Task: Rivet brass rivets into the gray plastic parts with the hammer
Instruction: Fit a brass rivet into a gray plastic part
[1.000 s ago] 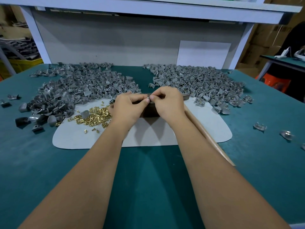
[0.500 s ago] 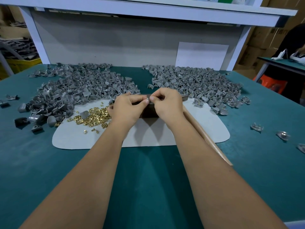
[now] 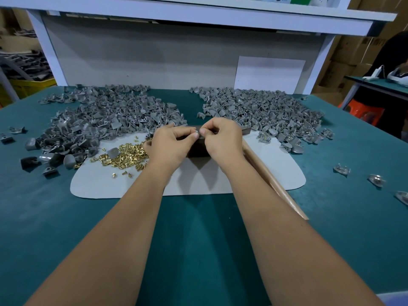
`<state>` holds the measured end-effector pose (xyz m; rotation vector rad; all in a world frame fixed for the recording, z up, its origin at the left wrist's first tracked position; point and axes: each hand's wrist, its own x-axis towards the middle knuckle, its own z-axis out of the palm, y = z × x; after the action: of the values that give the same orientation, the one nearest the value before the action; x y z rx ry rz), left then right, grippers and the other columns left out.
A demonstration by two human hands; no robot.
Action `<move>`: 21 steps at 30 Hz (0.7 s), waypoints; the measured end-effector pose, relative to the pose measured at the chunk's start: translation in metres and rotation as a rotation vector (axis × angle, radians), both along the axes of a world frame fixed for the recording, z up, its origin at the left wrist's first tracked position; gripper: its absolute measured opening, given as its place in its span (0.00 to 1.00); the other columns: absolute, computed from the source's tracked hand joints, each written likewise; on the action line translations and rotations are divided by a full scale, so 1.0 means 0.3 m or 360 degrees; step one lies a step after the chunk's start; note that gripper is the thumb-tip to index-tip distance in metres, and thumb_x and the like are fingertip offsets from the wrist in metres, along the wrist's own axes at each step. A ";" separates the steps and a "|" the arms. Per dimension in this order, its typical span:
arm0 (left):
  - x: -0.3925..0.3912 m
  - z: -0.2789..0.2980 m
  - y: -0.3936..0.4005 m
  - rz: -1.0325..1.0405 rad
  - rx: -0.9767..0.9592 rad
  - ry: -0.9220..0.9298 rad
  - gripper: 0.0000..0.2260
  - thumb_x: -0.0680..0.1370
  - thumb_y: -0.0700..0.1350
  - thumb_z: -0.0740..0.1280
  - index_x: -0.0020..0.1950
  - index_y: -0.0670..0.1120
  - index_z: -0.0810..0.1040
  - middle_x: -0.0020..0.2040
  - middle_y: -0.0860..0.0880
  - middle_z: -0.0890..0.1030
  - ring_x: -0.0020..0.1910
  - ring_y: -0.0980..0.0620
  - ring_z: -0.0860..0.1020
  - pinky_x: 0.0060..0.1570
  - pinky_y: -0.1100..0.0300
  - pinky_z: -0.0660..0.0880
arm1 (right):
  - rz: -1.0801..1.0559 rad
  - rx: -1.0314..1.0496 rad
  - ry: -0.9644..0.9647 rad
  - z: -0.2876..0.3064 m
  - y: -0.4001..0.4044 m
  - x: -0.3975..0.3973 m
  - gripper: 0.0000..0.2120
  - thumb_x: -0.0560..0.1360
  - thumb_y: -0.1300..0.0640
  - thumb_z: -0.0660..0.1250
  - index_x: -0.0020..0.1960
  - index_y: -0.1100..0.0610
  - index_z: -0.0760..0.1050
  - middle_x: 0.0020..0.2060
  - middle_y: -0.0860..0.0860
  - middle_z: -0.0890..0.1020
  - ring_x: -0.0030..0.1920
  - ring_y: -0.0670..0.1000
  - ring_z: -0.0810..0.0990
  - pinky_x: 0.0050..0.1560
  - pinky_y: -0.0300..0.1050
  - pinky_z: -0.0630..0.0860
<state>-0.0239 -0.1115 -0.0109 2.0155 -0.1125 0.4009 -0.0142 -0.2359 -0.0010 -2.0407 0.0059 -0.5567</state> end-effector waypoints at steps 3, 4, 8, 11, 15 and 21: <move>0.001 0.002 0.001 -0.0007 -0.0006 -0.0002 0.07 0.78 0.50 0.70 0.54 0.57 0.84 0.59 0.59 0.82 0.74 0.54 0.65 0.73 0.40 0.54 | 0.0005 0.0024 0.0004 0.001 -0.002 0.000 0.07 0.72 0.63 0.69 0.37 0.54 0.79 0.32 0.45 0.78 0.35 0.44 0.75 0.38 0.39 0.72; 0.001 0.003 0.000 0.0008 0.0008 -0.0002 0.07 0.78 0.50 0.70 0.54 0.57 0.84 0.59 0.60 0.82 0.74 0.55 0.65 0.72 0.40 0.53 | 0.0004 0.0024 0.0002 0.001 -0.001 0.000 0.07 0.72 0.63 0.69 0.37 0.54 0.79 0.32 0.45 0.78 0.36 0.44 0.75 0.39 0.40 0.72; -0.003 0.001 -0.002 0.0008 0.0010 0.0001 0.07 0.78 0.50 0.69 0.53 0.57 0.85 0.59 0.60 0.82 0.74 0.55 0.65 0.72 0.40 0.53 | 0.0015 0.0034 -0.0005 0.000 -0.001 -0.003 0.06 0.72 0.63 0.69 0.37 0.55 0.79 0.33 0.46 0.79 0.37 0.45 0.75 0.39 0.40 0.72; -0.004 -0.004 -0.001 0.0005 -0.0007 -0.0003 0.06 0.78 0.50 0.69 0.52 0.59 0.84 0.59 0.61 0.81 0.74 0.55 0.65 0.72 0.40 0.53 | 0.0049 -0.0002 -0.0037 -0.001 -0.006 -0.012 0.04 0.73 0.62 0.70 0.39 0.57 0.80 0.36 0.47 0.80 0.39 0.46 0.76 0.40 0.39 0.70; 0.004 -0.006 -0.005 -0.0017 -0.0074 -0.0014 0.07 0.78 0.49 0.70 0.46 0.63 0.81 0.55 0.64 0.80 0.74 0.54 0.65 0.73 0.39 0.55 | 0.0086 0.0088 -0.0036 0.015 -0.023 -0.021 0.07 0.74 0.58 0.68 0.41 0.60 0.82 0.39 0.52 0.83 0.41 0.48 0.78 0.47 0.46 0.74; 0.012 -0.010 -0.004 0.0016 -0.0103 0.0007 0.09 0.77 0.50 0.71 0.42 0.65 0.80 0.48 0.70 0.76 0.72 0.56 0.66 0.73 0.41 0.54 | -0.0300 0.0342 -0.0037 0.089 -0.120 -0.040 0.12 0.76 0.59 0.61 0.38 0.48 0.79 0.33 0.45 0.81 0.36 0.47 0.77 0.45 0.52 0.80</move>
<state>-0.0203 -0.1127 -0.0141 1.9540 -0.0857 0.4014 -0.0261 -0.2720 0.0256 -1.8341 0.2365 -0.6673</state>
